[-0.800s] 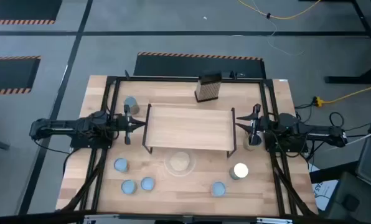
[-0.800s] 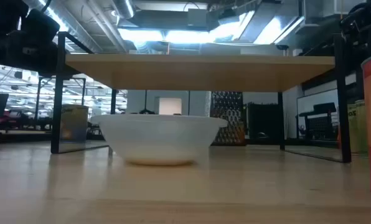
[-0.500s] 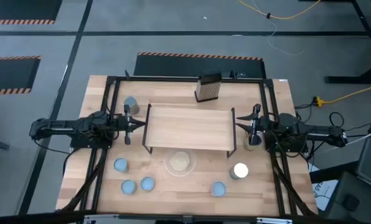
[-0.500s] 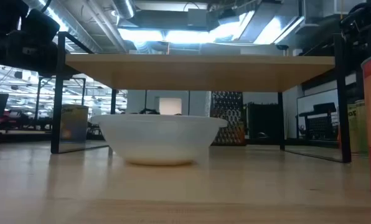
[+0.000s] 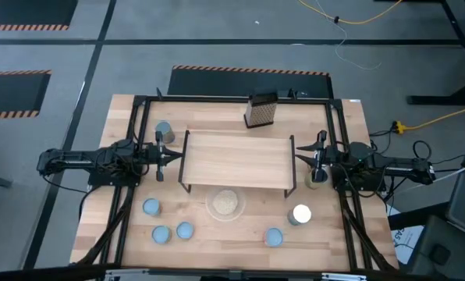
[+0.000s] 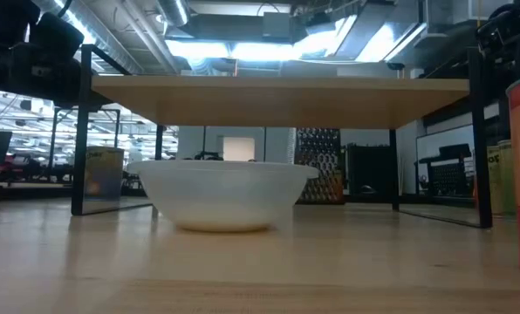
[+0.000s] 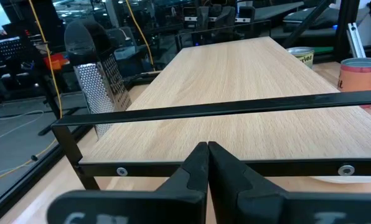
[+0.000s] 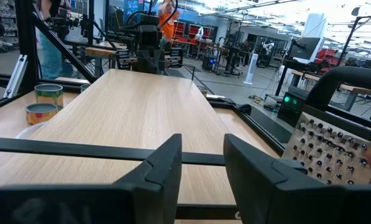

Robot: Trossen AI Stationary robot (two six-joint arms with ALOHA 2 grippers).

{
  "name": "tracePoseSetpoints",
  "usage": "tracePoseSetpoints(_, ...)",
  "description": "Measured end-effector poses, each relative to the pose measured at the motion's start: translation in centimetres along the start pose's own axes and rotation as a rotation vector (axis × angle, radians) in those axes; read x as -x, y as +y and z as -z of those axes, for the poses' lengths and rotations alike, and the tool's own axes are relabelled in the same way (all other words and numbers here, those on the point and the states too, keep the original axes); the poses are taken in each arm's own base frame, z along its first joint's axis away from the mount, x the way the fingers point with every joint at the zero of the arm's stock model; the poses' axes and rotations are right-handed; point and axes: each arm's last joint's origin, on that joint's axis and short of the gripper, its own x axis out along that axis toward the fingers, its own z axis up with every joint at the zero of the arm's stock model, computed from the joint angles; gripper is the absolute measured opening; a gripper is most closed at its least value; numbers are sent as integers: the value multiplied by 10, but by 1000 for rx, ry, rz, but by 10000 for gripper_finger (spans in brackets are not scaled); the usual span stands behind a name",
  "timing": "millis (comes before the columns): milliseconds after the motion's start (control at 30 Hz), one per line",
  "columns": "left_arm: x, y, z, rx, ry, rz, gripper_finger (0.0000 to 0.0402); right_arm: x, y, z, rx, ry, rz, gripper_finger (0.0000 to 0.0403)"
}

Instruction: Pick and place cans onto a shelf

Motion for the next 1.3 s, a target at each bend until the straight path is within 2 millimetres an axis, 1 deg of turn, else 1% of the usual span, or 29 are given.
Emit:
tracePoseSetpoints(1167, 0, 0, 0, -7, -1, 0, 0, 0, 0, 0, 0, 0, 0, 124)
tracePoseSetpoints(1300, 0, 0, -3, -7, -27, -4, 0, 0, 0, 0, 0, 0, 0, 124)
